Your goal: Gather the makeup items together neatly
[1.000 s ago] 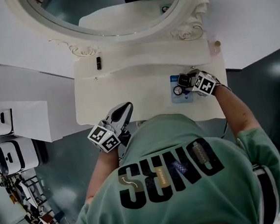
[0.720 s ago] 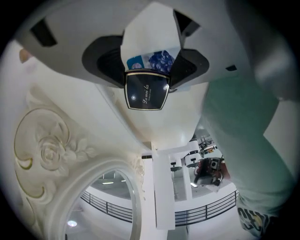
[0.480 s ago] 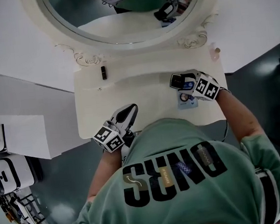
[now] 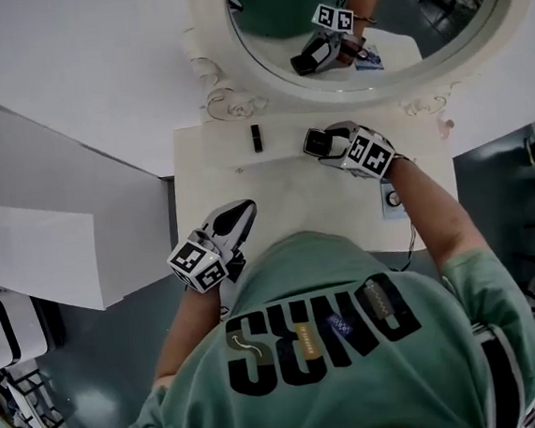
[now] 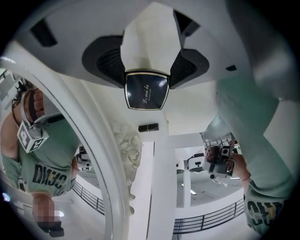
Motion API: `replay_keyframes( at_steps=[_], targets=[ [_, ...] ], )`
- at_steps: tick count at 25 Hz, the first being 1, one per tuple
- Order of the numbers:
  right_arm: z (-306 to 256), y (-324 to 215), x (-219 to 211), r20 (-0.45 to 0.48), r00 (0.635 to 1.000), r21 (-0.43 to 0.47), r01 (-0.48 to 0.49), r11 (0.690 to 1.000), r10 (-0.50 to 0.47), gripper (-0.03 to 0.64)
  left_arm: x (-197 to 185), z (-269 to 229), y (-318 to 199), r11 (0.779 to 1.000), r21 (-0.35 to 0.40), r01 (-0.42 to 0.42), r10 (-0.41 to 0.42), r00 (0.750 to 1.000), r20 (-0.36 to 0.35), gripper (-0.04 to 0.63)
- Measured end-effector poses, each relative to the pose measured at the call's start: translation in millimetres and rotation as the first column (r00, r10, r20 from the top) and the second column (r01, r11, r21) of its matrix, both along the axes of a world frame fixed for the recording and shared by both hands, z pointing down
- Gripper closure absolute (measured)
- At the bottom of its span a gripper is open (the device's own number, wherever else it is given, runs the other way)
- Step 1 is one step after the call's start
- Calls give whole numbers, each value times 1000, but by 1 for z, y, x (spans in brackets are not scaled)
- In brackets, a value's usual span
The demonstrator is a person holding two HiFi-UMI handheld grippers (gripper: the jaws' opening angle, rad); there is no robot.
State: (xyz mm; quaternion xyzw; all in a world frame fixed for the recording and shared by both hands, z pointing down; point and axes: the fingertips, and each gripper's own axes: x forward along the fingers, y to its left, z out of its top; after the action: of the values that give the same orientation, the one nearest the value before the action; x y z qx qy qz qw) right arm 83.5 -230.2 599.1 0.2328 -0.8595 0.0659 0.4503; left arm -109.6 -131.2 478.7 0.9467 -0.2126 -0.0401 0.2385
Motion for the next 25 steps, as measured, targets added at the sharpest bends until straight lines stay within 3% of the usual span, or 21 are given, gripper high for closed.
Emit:
replay_keyframes(
  at_steps=[7,12,16,21,25],
  targets=[
    [27,-35,-45,-129,991,-35,20,999,-24,321,-80,13,-18,999,-13,50,-51,999,-13,586],
    [34,-40,-49,-246,964,-66,89,994,-102,304,-108,16,-23,996,-27,82,-83,996,-41,586],
    [31,-44,-53,-337,930,-17,149,989,-146,295,-122,23,-26,995,-30,95,-97,994,-59,586],
    [18,-50,-42,-379,923,52,98,994,-71,325,-120,20,-26,996,-22,84,-86,993,-75,586],
    [1,-37,-34,-291,957,97,6,995,23,344,-109,18,-19,998,-19,63,-64,995,-79,586]
  ],
)
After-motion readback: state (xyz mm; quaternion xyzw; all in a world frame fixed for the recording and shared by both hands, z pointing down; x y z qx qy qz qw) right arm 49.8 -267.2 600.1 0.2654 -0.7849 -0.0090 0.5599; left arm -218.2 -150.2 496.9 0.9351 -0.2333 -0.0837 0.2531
